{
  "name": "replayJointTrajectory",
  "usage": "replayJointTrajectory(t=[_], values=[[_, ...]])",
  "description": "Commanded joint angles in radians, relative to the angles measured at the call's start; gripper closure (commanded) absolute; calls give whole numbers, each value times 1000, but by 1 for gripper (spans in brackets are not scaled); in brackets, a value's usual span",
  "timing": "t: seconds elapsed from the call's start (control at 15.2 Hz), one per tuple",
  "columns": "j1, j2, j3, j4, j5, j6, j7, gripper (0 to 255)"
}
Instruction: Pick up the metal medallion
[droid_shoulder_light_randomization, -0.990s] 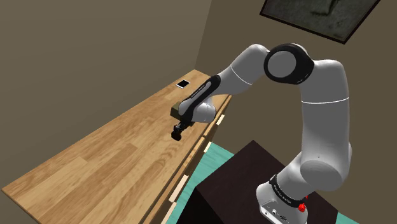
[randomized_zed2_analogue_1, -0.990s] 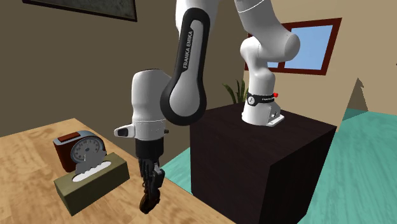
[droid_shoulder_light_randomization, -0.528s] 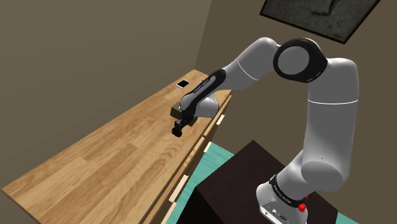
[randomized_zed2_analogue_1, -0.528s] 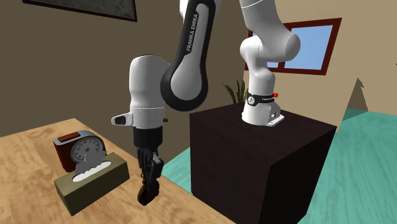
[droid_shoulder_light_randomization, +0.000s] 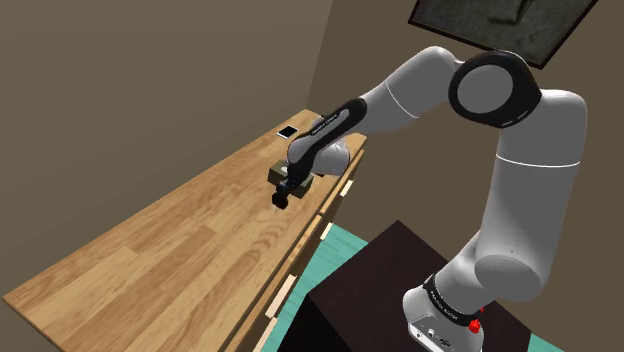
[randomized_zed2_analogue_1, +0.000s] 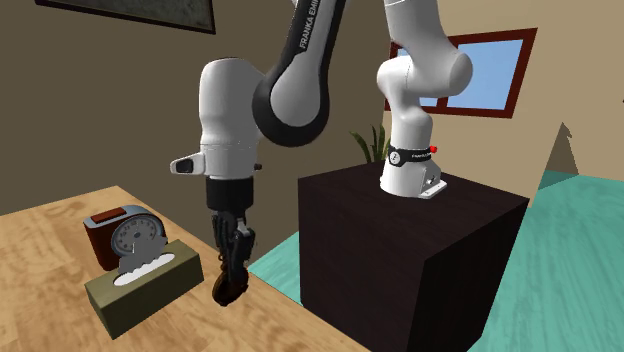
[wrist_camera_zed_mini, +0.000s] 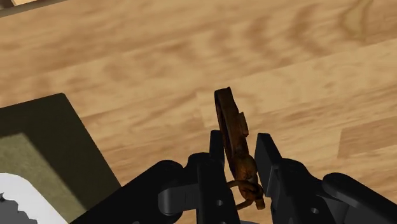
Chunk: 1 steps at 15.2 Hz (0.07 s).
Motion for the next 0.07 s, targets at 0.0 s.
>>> replayJointTrajectory(t=[0.0], values=[[4, -10, -4, -3, -4, -8, 6, 255]])
